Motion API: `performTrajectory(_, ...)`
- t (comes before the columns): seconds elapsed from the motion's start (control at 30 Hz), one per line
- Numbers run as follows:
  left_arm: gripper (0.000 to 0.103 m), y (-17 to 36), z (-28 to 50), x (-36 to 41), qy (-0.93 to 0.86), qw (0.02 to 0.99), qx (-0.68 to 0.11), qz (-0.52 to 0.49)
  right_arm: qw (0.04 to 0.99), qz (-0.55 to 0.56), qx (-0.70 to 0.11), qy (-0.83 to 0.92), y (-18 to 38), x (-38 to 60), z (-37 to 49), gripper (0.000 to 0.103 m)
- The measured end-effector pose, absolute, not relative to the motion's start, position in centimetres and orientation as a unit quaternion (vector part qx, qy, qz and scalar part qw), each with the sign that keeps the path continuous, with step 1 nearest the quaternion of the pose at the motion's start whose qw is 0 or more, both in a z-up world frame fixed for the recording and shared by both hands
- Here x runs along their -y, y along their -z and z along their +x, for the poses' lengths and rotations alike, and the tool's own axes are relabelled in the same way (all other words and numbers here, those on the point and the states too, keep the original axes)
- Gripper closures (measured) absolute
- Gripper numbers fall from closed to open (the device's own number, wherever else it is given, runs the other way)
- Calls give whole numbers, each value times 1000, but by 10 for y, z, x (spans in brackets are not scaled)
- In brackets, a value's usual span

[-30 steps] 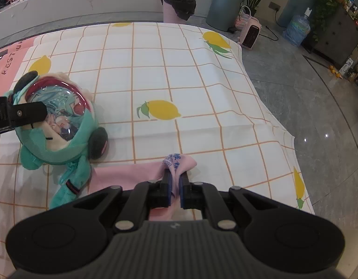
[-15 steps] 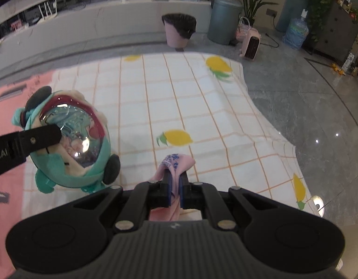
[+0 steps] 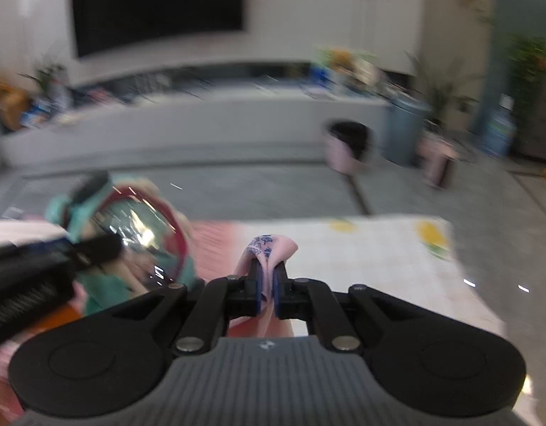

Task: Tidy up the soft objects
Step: 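Carry the teal doll and pink towel over the orange box with both grippers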

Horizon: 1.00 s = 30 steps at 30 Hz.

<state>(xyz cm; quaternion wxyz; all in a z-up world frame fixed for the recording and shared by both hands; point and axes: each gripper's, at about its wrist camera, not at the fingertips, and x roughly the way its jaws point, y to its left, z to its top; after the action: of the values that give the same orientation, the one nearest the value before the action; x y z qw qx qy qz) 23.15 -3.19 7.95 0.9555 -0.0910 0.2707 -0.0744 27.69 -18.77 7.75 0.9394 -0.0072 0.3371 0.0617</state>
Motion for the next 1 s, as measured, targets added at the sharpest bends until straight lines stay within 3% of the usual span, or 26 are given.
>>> performTrajectory(0.2,82,-90,196,-68,-14,961,-258,-102,936,25,-295,-192,-118,76,249,100)
performTrajectory(0.37,82,-72,175,-125,-64,952,-275,-118,913,6,-306,-271,-118,-2,232,100)
performTrajectory(0.87,80,19,153,-177,-103,917,-375,-89,857,-113,-431,-260,12,-95,244,100)
performTrajectory(1.0,70,19,155,-171,-114,919,-375,-52,856,-129,-434,-248,27,-91,239,99)
